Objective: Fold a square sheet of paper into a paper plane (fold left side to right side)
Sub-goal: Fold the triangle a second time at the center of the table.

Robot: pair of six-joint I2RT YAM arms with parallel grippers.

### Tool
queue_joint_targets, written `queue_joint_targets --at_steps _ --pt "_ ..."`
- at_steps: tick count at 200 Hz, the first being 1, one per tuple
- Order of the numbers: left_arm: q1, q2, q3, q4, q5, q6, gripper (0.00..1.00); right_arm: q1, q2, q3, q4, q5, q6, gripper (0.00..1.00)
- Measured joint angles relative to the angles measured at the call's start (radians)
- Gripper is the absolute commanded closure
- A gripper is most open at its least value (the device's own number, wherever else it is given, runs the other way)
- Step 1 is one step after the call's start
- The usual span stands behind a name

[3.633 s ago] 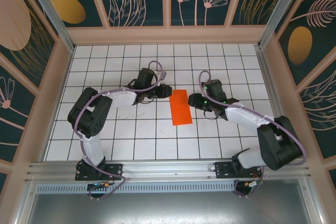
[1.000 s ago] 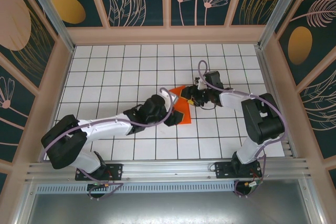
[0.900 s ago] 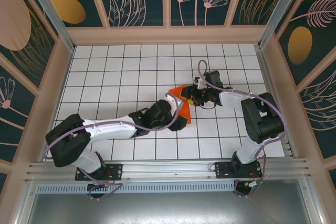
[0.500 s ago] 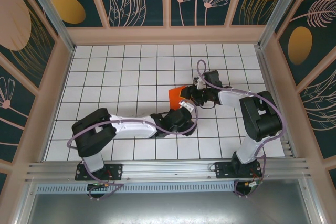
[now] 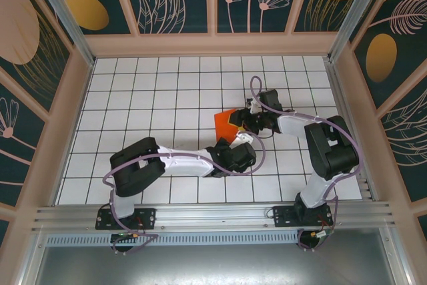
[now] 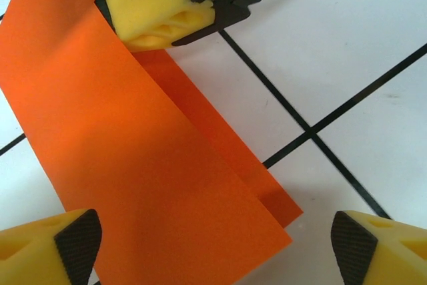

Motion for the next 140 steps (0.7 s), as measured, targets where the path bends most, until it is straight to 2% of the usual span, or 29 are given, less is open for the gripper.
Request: queue_joint_targets --at_steps 48,85,140 --pt "0.000 0.009 0.005 -0.015 -0.022 0.032 0.41 0.000 0.000 0.000 0.000 0.000 0.000 0.49" --pt "0.000 0.009 0.005 -0.014 -0.021 0.045 0.55 0.000 0.002 0.001 -0.002 0.001 -0.005 0.49" --pt "0.000 -0.024 -0.003 -0.003 -0.018 0.040 0.83 0.000 0.009 0.012 -0.027 0.013 -0.016 0.49"
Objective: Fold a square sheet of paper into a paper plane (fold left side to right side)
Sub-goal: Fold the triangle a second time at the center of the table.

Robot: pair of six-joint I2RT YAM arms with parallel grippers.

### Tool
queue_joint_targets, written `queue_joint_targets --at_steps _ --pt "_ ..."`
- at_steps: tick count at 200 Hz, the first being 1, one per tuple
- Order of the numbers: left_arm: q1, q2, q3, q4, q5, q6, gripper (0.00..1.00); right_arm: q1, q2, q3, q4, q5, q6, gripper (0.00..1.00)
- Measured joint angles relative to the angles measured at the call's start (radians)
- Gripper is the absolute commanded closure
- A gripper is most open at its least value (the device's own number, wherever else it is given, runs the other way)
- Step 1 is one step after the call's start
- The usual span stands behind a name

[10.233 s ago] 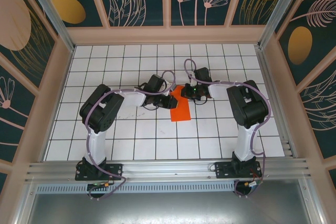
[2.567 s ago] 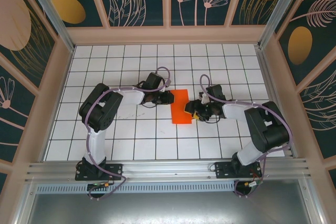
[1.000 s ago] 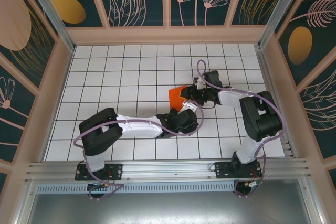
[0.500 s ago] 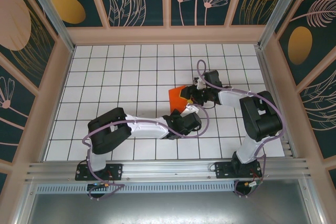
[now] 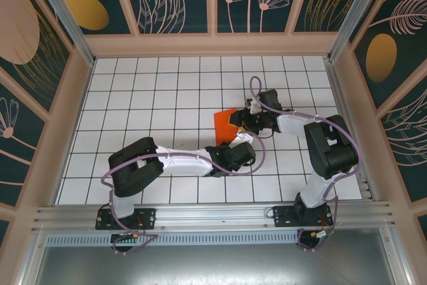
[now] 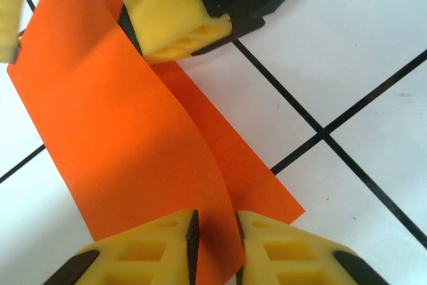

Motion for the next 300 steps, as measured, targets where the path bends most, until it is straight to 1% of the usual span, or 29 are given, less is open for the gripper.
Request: queue_joint_targets --at_steps 27,45,73,94,107,115,126,147,151,159,174,192,208,241,247,252,275,300 --pt "0.000 -0.014 0.000 0.008 0.005 -0.002 0.91 0.000 0.000 0.007 -0.013 0.010 -0.015 0.48" --pt "0.001 -0.019 -0.001 0.017 0.013 -0.005 0.95 -0.001 0.000 0.011 -0.015 0.016 -0.020 0.47" --pt "0.015 -0.045 -0.031 0.047 0.065 -0.019 0.99 -0.011 -0.008 0.011 -0.014 0.034 -0.024 0.45" --pt "0.047 -0.084 -0.076 0.079 0.128 -0.039 1.00 -0.029 -0.048 0.011 -0.013 0.058 -0.029 0.35" --pt "0.072 -0.112 -0.105 0.108 0.173 -0.050 1.00 -0.045 -0.094 0.010 -0.006 0.075 -0.034 0.28" --pt "0.087 -0.129 -0.121 0.127 0.205 -0.059 1.00 -0.056 -0.131 0.005 0.008 0.087 -0.032 0.25" --pt "0.108 -0.146 -0.138 0.158 0.254 -0.069 1.00 -0.072 -0.182 -0.011 0.034 0.097 -0.035 0.23" --pt "0.145 -0.165 -0.179 0.236 0.354 -0.097 1.00 -0.096 -0.274 -0.064 0.075 0.109 -0.029 0.24" --pt "0.153 -0.167 -0.188 0.249 0.376 -0.105 1.00 -0.098 -0.289 -0.076 0.080 0.113 -0.028 0.25" --pt "0.166 -0.172 -0.205 0.269 0.412 -0.115 1.00 -0.100 -0.312 -0.098 0.085 0.119 -0.027 0.31" --pt "0.188 -0.180 -0.232 0.303 0.474 -0.138 1.00 -0.100 -0.340 -0.144 0.089 0.127 -0.022 0.45" --pt "0.215 -0.185 -0.256 0.345 0.538 -0.168 1.00 -0.099 -0.359 -0.208 0.092 0.136 -0.013 0.59" --pt "0.238 -0.185 -0.274 0.380 0.587 -0.195 1.00 -0.092 -0.370 -0.265 0.087 0.150 -0.007 0.68" --pt "0.285 -0.185 -0.317 0.447 0.672 -0.258 1.00 -0.027 -0.377 -0.349 0.076 0.196 0.015 0.95" --pt "0.292 -0.185 -0.324 0.456 0.684 -0.268 1.00 -0.014 -0.377 -0.359 0.076 0.201 0.021 0.98" --pt "0.298 -0.185 -0.328 0.462 0.692 -0.276 1.00 -0.003 -0.376 -0.365 0.076 0.203 0.024 1.00" --pt "0.317 -0.185 -0.337 0.476 0.716 -0.305 1.00 0.050 -0.354 -0.373 0.077 0.229 0.035 1.00" --pt "0.321 -0.185 -0.337 0.480 0.724 -0.318 1.00 0.096 -0.293 -0.363 0.056 0.261 0.035 1.00"
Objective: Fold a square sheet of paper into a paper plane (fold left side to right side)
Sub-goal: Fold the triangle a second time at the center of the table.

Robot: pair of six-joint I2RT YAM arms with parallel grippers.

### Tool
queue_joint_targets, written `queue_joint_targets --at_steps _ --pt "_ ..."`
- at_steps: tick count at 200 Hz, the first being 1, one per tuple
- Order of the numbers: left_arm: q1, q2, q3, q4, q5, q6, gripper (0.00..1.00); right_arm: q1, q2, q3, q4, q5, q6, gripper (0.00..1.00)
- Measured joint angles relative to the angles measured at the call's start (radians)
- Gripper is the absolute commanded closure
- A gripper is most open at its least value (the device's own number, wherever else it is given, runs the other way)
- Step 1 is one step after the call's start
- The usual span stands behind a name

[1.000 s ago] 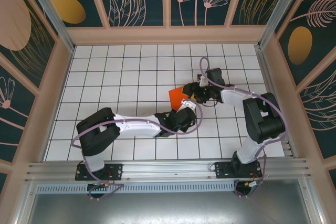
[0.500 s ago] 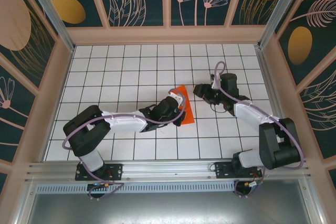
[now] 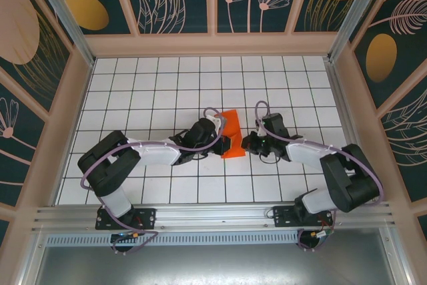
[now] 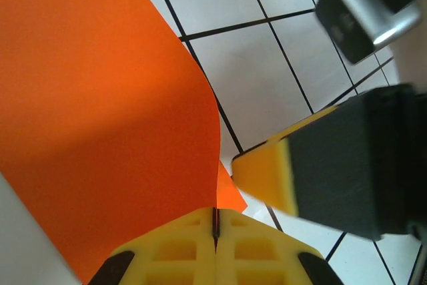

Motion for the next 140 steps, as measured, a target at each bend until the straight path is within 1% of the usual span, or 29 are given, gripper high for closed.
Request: queue_joint_targets --at_steps 29,68,140 --pt "0.002 0.000 0.000 -0.001 0.000 -0.003 1.00 0.013 0.058 0.017 -0.033 0.018 -0.001 1.00" --pt "0.008 0.000 0.000 -0.015 -0.011 -0.002 1.00 0.016 0.089 0.049 -0.058 0.020 -0.008 1.00" --pt "0.022 0.000 0.011 -0.125 -0.081 0.068 1.00 0.024 0.103 0.079 -0.101 0.035 -0.034 1.00"
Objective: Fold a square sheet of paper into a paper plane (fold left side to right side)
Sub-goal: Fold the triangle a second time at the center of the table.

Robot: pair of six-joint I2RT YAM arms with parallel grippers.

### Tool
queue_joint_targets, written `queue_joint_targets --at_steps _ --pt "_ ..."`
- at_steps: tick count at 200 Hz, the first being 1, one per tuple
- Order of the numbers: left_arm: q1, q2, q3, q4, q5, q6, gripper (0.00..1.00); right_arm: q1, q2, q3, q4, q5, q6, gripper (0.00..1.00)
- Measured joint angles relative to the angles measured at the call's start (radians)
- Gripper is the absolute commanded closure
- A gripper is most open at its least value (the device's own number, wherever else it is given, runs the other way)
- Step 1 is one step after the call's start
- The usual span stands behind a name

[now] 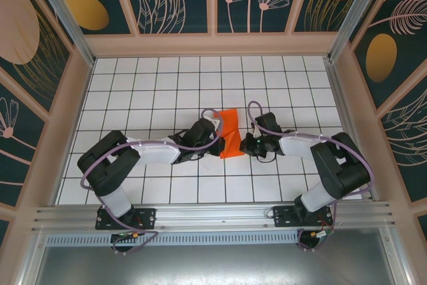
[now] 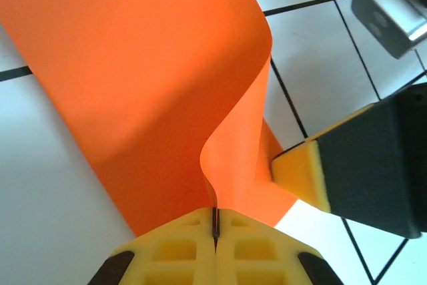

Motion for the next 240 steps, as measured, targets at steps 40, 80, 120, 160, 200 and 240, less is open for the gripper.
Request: queue_joint_targets --at_steps 40,80,120,160,200,240 --pt "0.025 0.016 0.027 -0.016 -0.019 0.030 1.00 0.003 0.001 0.003 -0.006 0.006 0.000 1.00" --pt "0.031 0.048 0.040 -0.023 -0.028 0.049 1.00 0.005 0.001 0.003 -0.006 0.007 0.000 1.00" --pt "0.032 0.074 0.043 -0.023 -0.039 0.060 1.00 0.005 0.001 0.003 -0.006 0.008 0.000 1.00" --pt "0.040 0.093 0.058 -0.022 -0.042 0.062 1.00 0.005 0.001 0.003 -0.006 0.008 -0.001 1.00" --pt "0.043 0.111 0.059 -0.022 -0.042 0.062 1.00 0.006 0.001 0.003 -0.006 0.009 -0.004 1.00" --pt "0.043 0.127 0.060 -0.021 -0.041 0.062 1.00 0.007 0.001 0.003 -0.006 0.010 -0.016 1.00"
